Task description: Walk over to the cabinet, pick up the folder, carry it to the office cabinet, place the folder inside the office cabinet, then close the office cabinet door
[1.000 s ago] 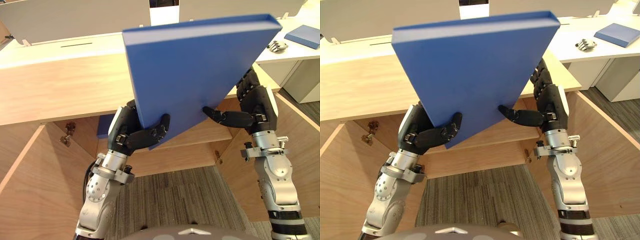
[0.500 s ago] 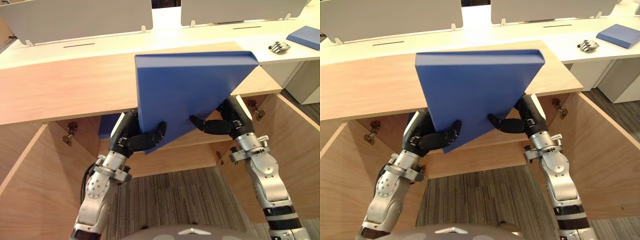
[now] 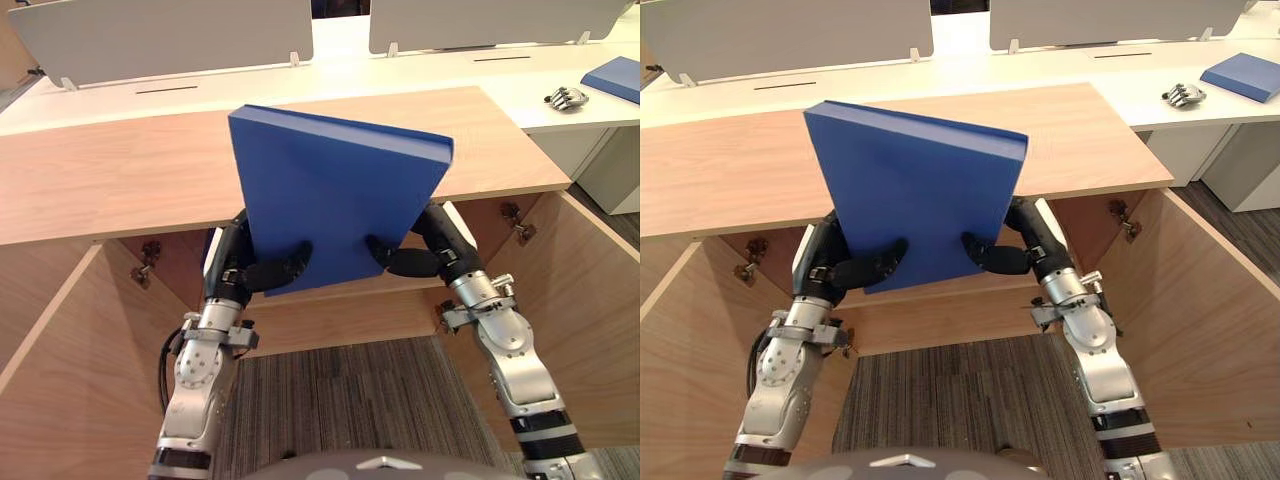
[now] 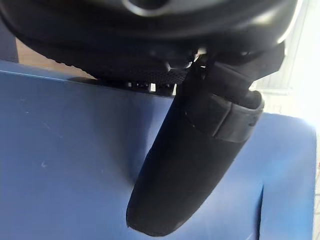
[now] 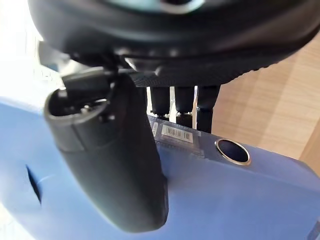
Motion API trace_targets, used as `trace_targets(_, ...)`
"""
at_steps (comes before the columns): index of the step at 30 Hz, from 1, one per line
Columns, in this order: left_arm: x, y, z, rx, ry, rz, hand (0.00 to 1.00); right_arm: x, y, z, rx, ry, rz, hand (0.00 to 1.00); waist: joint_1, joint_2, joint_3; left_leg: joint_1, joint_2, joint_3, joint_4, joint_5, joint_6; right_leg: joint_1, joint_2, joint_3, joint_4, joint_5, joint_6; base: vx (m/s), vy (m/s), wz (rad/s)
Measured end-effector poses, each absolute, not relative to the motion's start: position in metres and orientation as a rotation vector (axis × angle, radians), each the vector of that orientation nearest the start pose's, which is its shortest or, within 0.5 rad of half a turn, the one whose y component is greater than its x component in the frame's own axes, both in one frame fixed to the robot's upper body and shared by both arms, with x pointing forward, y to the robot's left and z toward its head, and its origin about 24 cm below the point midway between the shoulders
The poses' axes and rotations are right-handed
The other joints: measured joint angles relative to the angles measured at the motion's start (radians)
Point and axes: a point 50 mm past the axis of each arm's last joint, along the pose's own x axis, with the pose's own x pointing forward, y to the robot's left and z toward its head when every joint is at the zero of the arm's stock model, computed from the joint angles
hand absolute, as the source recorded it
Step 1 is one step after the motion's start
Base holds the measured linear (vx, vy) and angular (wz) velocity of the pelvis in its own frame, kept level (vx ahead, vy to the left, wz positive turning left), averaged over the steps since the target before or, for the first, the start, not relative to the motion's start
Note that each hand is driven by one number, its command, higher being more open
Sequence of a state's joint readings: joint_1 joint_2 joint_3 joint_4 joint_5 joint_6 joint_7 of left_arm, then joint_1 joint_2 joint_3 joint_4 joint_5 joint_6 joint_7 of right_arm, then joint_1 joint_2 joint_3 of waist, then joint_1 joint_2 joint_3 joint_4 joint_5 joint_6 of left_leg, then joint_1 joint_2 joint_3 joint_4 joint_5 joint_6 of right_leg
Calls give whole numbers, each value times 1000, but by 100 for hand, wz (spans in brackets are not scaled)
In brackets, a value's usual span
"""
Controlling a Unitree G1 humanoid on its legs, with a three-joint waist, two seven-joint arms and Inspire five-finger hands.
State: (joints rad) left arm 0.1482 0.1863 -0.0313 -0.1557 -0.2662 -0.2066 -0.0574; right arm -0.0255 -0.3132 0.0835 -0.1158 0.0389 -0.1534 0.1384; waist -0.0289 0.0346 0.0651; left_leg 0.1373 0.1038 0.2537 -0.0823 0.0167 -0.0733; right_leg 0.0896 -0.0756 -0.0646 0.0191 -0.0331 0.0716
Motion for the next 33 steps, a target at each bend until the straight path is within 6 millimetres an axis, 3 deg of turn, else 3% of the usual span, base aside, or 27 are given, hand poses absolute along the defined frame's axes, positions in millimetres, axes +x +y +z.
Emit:
trace_targets(8,222,179,65,-137,-217,31,100,253,-161,90,-214,-271,218,0,0,-4,-6,-2,0,-12,0,2,0,5,-1,-10,0,0,0,0,0,3)
trace_targets(14,218,197,63,-180,-224,192,100,253,-158,90,-160,-282,177,0,-1,-4,-6,-1,0,-21,0,5,0,12,-1,-19,-1,0,0,-17,1,5)
trace_targets(20,192,230,47,-204,-172,457,100,244,-166,86,-109,-270,87,0,4,-4,-6,-6,-1,-42,-5,10,0,18,-2,-38,-6,-1,0,-33,0,9)
trace_targets(33,153,248,47,-104,-148,648,100,233,-168,72,-49,-220,25,0,21,-8,-7,-22,-3,-98,-7,26,0,32,-5,-91,-6,-10,-3,-34,-1,12)
